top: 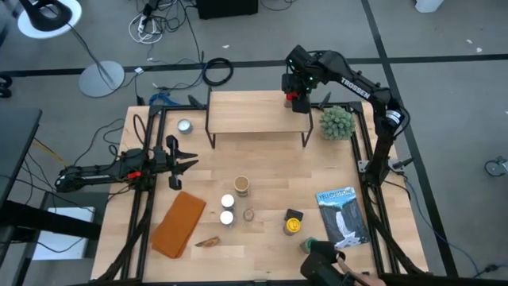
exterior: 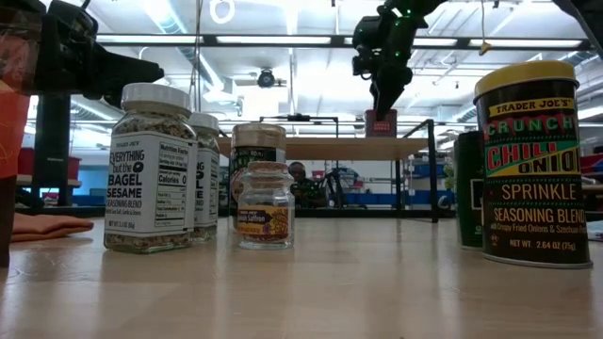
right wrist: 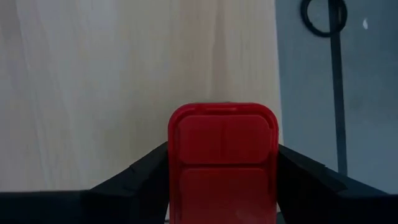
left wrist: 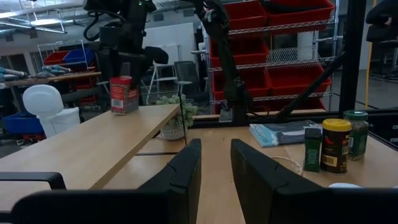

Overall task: Shelf spices
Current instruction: Put the red seasoning can on the shelf

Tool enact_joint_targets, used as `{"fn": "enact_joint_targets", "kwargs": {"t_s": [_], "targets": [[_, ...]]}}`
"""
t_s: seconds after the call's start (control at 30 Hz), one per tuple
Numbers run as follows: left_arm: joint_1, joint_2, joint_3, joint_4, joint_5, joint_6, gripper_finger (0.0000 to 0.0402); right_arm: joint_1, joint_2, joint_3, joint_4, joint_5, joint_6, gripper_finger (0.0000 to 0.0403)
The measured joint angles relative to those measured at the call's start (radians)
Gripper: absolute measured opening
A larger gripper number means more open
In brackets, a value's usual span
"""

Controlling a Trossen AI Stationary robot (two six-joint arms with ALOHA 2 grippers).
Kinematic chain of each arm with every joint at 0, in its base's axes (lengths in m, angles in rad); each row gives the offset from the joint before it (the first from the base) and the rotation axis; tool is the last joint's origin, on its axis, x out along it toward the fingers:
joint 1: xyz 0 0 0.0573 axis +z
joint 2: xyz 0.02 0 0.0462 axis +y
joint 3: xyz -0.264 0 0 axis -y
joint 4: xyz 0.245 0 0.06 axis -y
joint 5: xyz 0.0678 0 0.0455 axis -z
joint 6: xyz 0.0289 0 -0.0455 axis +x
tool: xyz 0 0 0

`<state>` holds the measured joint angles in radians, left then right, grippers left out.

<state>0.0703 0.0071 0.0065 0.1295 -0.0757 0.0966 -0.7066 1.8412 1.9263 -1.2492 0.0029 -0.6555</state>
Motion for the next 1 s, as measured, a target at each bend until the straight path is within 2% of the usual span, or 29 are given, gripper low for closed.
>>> {"fn": "enact_joint_targets", "kwargs": {"t_s": [1.0], "targets": [[0.0, 0.0, 0.0, 0.0, 0.0, 0.0, 0.0092, 0.01, -0.002, 0.005, -0.002, 0.038, 0.062, 0.0248]]}}
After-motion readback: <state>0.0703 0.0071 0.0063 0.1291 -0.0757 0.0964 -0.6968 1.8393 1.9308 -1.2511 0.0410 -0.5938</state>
